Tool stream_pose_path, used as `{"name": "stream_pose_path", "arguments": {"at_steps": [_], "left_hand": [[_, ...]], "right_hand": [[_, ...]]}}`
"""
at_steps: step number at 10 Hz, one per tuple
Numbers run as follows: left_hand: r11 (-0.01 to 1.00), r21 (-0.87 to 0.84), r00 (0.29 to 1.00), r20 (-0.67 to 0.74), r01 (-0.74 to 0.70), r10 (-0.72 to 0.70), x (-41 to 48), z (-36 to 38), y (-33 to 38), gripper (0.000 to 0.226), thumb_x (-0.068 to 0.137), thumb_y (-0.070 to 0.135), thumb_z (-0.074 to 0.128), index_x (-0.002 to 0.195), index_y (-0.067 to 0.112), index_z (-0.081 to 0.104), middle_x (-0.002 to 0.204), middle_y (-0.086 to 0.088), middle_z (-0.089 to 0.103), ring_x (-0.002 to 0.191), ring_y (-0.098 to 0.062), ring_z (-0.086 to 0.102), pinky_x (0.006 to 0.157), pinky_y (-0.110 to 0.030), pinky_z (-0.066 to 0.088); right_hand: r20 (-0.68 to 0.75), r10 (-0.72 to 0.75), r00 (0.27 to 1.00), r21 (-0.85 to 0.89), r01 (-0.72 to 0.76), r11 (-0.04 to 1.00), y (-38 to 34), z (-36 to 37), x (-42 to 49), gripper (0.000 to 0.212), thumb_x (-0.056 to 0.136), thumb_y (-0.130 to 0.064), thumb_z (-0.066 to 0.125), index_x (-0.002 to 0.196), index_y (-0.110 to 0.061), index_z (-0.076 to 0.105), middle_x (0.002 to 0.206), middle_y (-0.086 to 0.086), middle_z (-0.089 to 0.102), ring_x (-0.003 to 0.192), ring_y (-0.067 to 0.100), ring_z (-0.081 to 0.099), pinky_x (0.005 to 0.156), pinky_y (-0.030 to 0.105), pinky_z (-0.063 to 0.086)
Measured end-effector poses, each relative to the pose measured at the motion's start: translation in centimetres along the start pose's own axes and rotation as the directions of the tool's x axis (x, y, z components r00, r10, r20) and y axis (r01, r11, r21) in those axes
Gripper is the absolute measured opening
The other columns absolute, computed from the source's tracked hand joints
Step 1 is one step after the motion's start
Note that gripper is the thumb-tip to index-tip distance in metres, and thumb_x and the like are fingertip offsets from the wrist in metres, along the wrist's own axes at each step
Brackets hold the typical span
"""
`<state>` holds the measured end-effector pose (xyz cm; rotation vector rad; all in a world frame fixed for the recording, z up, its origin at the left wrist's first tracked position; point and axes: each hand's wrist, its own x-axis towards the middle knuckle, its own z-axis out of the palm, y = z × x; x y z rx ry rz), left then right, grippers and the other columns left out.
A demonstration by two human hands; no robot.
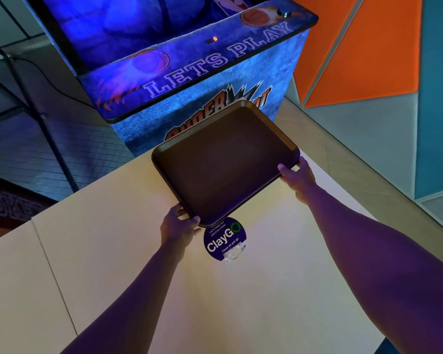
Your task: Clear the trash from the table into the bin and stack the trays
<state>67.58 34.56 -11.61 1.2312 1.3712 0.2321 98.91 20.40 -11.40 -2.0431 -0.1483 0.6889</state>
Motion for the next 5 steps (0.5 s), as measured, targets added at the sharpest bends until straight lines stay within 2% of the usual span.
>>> {"name": "stream_pose_path", "arguments": {"at_steps": [1, 2, 3, 4, 5], "left_hand": [[0.999, 0.044, 0.999, 0.041, 0.003, -0.005, 0.0, -0.3, 0.1, 0.066, 0.085, 0.004, 0.083, 0.143, 0.009, 0.052, 0.132, -0.01, 0.067, 0.114, -0.035, 0.067, 0.088, -0.051, 0.063], [0.986, 0.162, 0.997, 0.069, -0.048, 0.037, -0.5, -0.5, 0.9, 0.076, 0.084, 0.022, 0.086, 0.148, 0.01, 0.046, 0.14, -0.011, 0.063, 0.12, -0.033, 0.065, 0.091, -0.047, 0.062], [0.938, 0.323, 0.992, 0.066, -0.124, 0.108, -1.2, -0.4, 2.1, 0.082, 0.086, 0.041, 0.082, 0.15, 0.009, 0.042, 0.143, -0.014, 0.06, 0.125, -0.035, 0.063, 0.096, -0.039, 0.058], [0.852, 0.473, 0.974, 0.097, -0.226, 0.205, -2.2, -0.8, 3.5, 0.087, 0.085, 0.052, 0.078, 0.152, 0.011, 0.039, 0.146, -0.015, 0.053, 0.128, -0.035, 0.058, 0.094, -0.037, 0.052], [0.739, 0.593, 0.947, 0.164, -0.319, 0.277, -4.3, -1.6, 5.7, 0.098, 0.086, 0.063, 0.07, 0.159, 0.013, 0.028, 0.157, -0.017, 0.039, 0.139, -0.036, 0.047, 0.11, -0.046, 0.048]], "right_hand": [[0.055, 0.003, 0.998, 0.005, -0.003, 1.0, 0.1, 0.0, -1.3, 0.078, 0.089, -0.041, 0.077, 0.151, -0.018, 0.037, 0.148, 0.005, 0.053, 0.133, 0.032, 0.055, 0.108, 0.055, 0.051], [0.086, 0.04, 0.995, -0.035, -0.037, 0.999, 0.0, 0.2, -3.0, 0.094, 0.085, -0.046, 0.08, 0.158, -0.018, 0.027, 0.16, 0.004, 0.042, 0.143, 0.029, 0.047, 0.113, 0.053, 0.046], [0.115, 0.13, 0.985, -0.213, -0.103, 0.971, -0.3, 0.3, -5.4, 0.117, 0.08, -0.063, 0.076, 0.164, -0.018, 0.009, 0.169, 0.008, 0.022, 0.153, 0.032, 0.03, 0.119, 0.05, 0.039], [0.144, 0.187, 0.972, -0.39, -0.118, 0.913, -0.2, -0.1, -8.3, 0.124, 0.077, -0.077, 0.069, 0.164, -0.019, 0.002, 0.172, 0.009, 0.011, 0.156, 0.034, 0.023, 0.12, 0.051, 0.036], [0.195, 0.189, 0.962, -0.551, -0.052, 0.833, -0.1, -1.1, -11.8, 0.127, 0.074, -0.086, 0.06, 0.164, -0.019, 0.002, 0.172, 0.008, 0.009, 0.156, 0.033, 0.022, 0.12, 0.052, 0.034]]}}
